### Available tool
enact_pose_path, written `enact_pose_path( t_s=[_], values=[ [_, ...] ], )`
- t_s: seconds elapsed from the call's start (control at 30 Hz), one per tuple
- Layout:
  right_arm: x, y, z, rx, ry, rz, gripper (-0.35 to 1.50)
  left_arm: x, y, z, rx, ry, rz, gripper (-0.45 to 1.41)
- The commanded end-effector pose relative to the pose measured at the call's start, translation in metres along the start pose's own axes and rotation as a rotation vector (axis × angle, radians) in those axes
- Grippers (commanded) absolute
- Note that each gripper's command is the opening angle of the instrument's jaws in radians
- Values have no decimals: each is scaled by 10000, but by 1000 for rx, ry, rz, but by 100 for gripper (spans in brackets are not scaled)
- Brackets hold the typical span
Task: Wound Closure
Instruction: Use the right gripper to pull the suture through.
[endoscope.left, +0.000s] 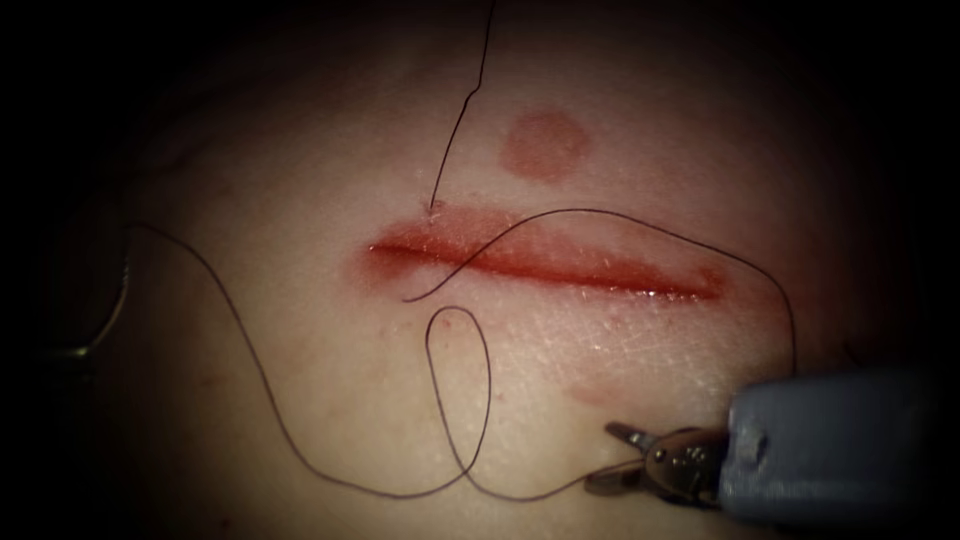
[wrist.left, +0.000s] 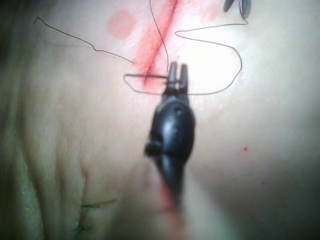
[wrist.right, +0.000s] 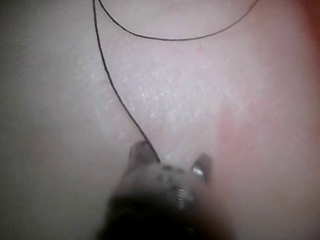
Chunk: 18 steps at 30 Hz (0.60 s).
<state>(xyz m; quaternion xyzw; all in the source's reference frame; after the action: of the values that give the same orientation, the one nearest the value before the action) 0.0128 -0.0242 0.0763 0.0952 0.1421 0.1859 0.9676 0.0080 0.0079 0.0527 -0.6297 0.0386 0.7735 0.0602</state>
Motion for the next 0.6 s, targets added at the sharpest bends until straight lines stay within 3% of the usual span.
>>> enact_pose_path(
  t_s=[0.03,0.3,0.33,0.6],
  values=[
    [-13,4,-6,-24,-31,-12,147,-7,2,5,-2,2,-1,-35],
    [-45,36,-109,-118,-93,-68,148,-7,1,5,-2,2,-1,-35],
    [-52,38,-134,-125,-126,-83,148,-7,1,5,-2,2,-1,-35],
    [-65,14,-202,-51,-195,-94,148,-7,1,6,-2,2,-1,-35]
  ],
)
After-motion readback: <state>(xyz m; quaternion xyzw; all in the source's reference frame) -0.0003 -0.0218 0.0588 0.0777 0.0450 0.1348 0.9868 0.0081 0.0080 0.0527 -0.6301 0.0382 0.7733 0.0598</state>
